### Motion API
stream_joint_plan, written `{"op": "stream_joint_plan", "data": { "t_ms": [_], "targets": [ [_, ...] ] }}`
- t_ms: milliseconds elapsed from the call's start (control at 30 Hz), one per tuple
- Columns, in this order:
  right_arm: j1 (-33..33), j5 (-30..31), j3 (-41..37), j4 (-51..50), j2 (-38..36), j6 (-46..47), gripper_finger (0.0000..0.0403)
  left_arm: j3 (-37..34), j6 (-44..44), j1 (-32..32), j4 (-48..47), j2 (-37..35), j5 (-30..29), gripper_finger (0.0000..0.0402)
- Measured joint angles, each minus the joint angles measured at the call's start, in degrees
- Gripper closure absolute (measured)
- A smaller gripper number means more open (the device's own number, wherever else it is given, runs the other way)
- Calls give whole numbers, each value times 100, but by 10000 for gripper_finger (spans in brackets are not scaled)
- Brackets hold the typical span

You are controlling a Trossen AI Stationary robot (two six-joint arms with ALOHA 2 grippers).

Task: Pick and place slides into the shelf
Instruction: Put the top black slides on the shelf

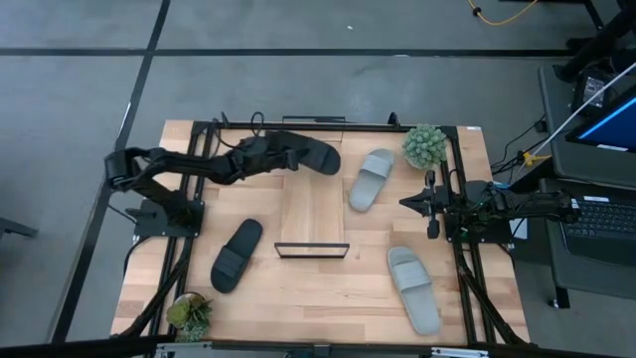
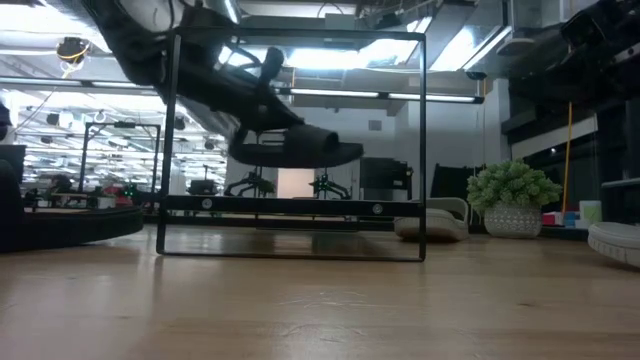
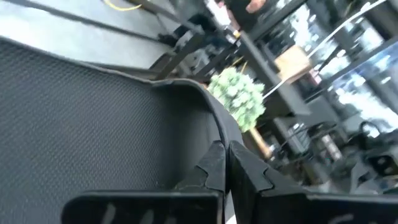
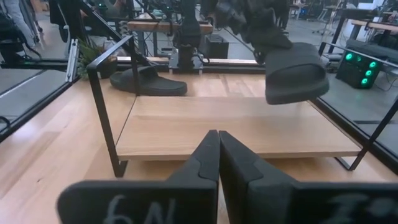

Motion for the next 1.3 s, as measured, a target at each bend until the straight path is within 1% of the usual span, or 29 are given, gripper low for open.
{"op": "stream_joint_plan", "data": {
  "t_ms": [67,167,267,433,667,867,1133,1300],
  "targets": [
    [0,0,0,3,0,-38,396,0,-169,2,343,185,0,401],
    [-1,0,0,6,-1,-39,396,0,-552,2,472,397,-5,401],
    [0,0,0,8,-1,-57,396,0,-604,0,490,548,-187,401],
    [0,2,0,15,0,-96,396,24,-624,9,920,759,-446,401],
    [0,3,-2,332,1,-655,396,410,-592,14,907,1138,-414,402],
    [0,3,-2,369,-1,-789,396,697,-621,107,888,1504,-408,402],
    [-2,1,-66,358,-1,-805,396,743,-1323,251,824,1819,-489,402],
    [0,0,-173,322,-1,-805,396,743,-1412,331,858,1930,-561,402]
  ]
}}
